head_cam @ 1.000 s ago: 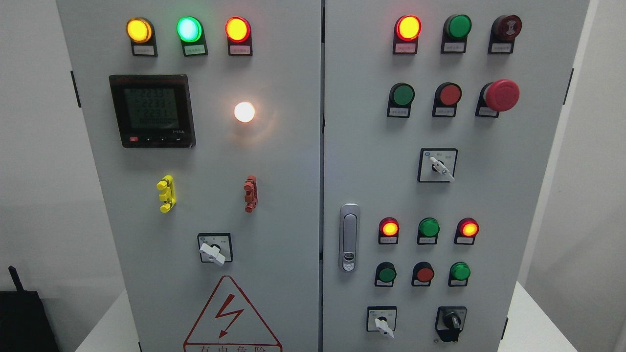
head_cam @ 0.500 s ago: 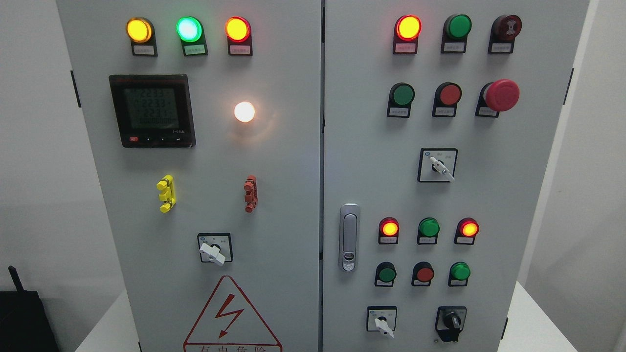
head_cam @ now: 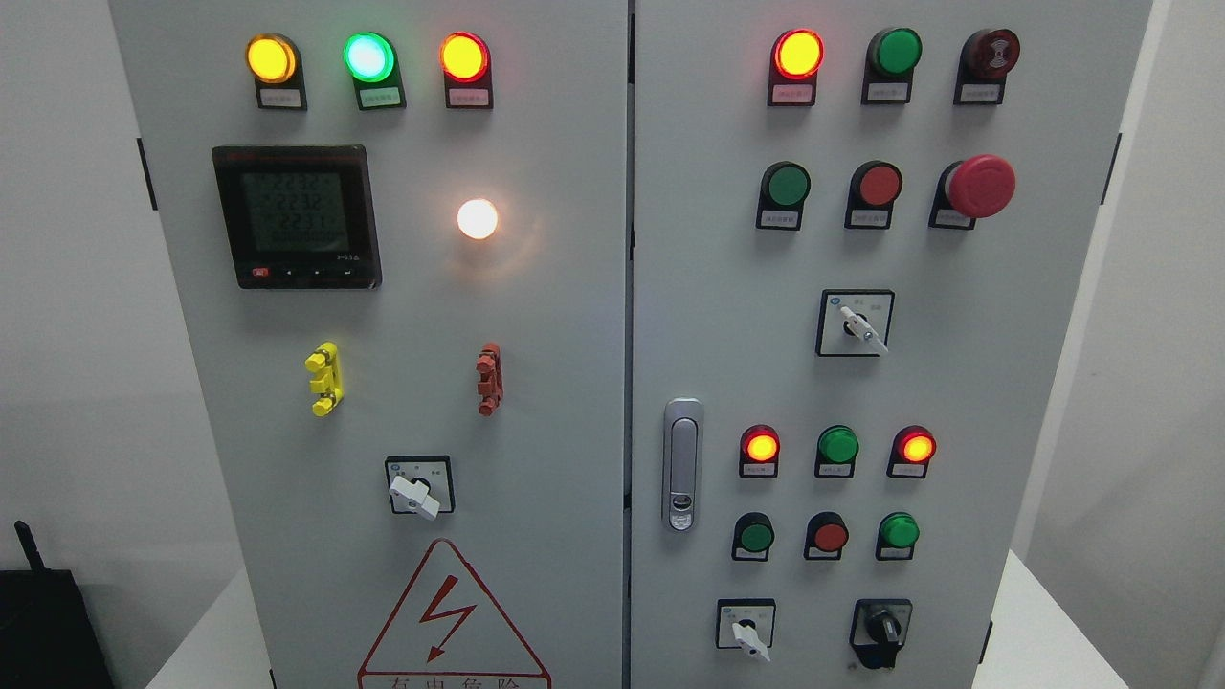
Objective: Trip black knob to open circuit
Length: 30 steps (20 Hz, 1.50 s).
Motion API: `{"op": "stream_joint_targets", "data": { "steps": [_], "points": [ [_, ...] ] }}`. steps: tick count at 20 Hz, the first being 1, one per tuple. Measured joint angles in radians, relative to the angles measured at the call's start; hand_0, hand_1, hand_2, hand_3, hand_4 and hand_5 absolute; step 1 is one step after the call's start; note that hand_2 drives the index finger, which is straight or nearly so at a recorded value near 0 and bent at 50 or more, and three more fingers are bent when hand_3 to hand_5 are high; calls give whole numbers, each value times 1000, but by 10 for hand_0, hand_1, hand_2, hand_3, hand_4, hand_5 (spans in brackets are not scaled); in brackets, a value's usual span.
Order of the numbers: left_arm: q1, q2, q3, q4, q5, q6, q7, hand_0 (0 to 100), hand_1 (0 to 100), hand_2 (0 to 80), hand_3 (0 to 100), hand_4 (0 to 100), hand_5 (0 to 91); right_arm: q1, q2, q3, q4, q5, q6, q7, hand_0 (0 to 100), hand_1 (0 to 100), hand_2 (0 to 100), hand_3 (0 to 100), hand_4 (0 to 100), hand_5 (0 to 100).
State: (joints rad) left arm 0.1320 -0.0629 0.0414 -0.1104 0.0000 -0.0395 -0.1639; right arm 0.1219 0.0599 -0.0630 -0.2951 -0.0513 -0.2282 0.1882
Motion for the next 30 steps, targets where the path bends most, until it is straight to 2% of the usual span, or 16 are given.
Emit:
{"op": "stream_joint_targets", "data": {
  "steps": [3,7,10,21,30],
  "points": [
    [0,0,0,0,0,0,0,120,389,0,0,0,0,9,5,-6,-57,0,-42,0,0,43,0,0,0,0],
    [0,0,0,0,0,-1,0,120,389,0,0,0,0,24,11,-11,-131,1,-134,0,0,30,0,0,0,19],
    [0,0,0,0,0,-3,0,120,389,0,0,0,0,38,16,-14,-193,2,-162,0,0,18,0,0,0,35],
    [0,0,0,0,0,-1,0,120,389,0,0,0,0,84,25,-28,-431,1,-180,-1,0,0,0,0,0,92],
    [0,0,0,0,0,0,0,120,389,0,0,0,0,144,32,-31,-639,0,-183,-17,0,0,0,4,0,125]
  ]
}}
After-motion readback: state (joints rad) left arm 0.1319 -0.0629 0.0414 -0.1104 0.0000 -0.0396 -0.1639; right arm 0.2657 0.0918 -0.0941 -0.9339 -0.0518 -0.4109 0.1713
